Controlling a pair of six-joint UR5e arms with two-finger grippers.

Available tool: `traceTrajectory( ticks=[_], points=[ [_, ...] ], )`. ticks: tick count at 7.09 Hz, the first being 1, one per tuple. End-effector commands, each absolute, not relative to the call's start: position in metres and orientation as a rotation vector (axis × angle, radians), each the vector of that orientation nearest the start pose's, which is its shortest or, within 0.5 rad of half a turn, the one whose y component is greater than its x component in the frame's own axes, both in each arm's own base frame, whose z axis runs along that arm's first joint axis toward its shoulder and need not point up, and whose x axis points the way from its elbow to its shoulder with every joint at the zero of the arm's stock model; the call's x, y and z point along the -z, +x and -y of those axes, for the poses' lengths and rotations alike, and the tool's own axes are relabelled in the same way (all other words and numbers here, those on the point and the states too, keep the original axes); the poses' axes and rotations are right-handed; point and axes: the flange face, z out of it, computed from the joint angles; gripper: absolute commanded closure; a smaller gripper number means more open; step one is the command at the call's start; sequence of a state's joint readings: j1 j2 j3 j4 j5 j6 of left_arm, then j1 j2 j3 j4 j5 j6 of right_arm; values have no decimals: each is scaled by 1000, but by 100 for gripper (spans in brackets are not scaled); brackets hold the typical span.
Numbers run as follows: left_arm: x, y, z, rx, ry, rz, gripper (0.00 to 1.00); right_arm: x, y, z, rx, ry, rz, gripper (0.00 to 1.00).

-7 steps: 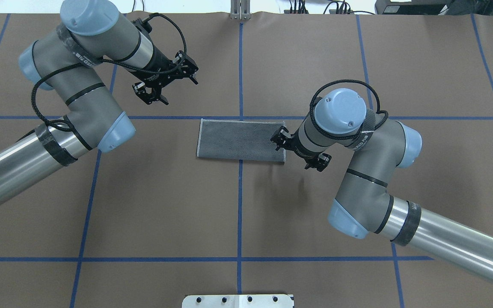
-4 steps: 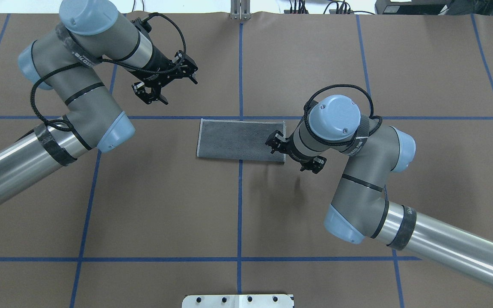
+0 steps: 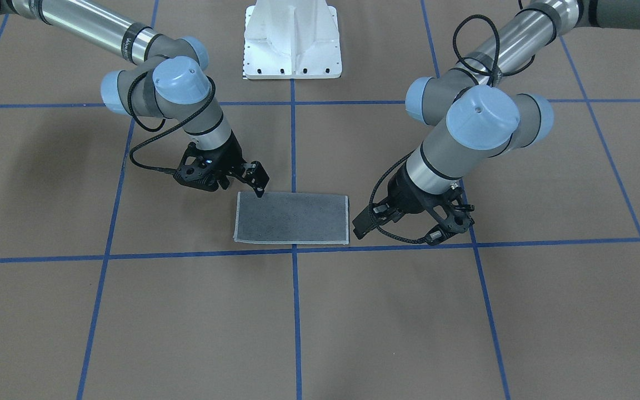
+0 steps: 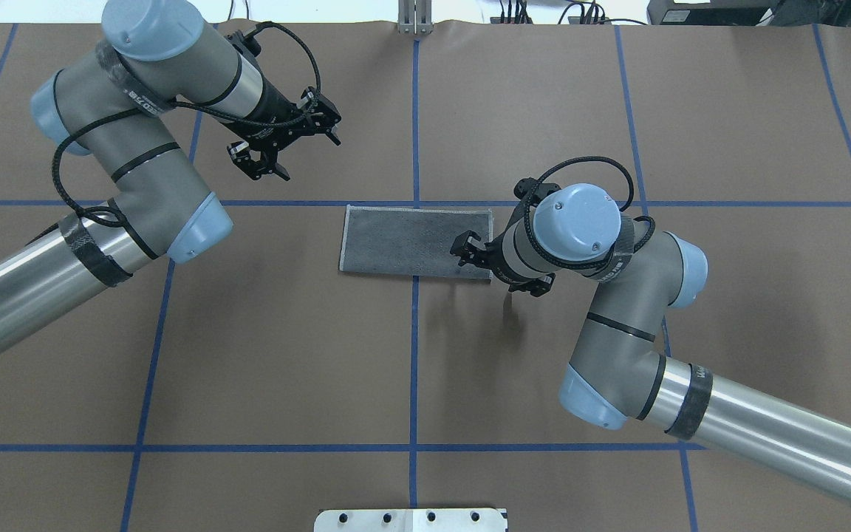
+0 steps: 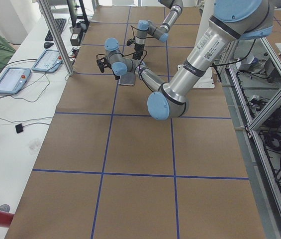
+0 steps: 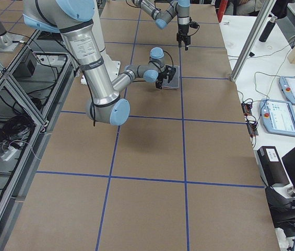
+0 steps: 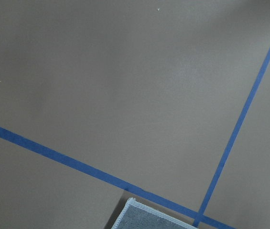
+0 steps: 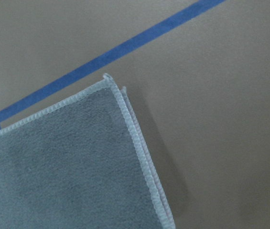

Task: Fold towel twice with both arms
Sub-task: 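Lower the right gripper onto the folded towel's end nearest it and grasp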

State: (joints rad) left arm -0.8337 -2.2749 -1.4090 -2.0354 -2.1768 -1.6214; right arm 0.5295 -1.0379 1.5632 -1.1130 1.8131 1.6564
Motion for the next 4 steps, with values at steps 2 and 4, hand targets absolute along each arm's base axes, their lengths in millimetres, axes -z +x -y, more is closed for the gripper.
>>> traceTrajectory(
  ticks=[2,4],
  points=[
    [-245,438,594,485,-141,-1117,1,-300,-536,452,-453,39,1022,5],
    [-245,440,593,484,-142,-1116,1,-308,-534,463,-470,42,1005,7]
  ],
)
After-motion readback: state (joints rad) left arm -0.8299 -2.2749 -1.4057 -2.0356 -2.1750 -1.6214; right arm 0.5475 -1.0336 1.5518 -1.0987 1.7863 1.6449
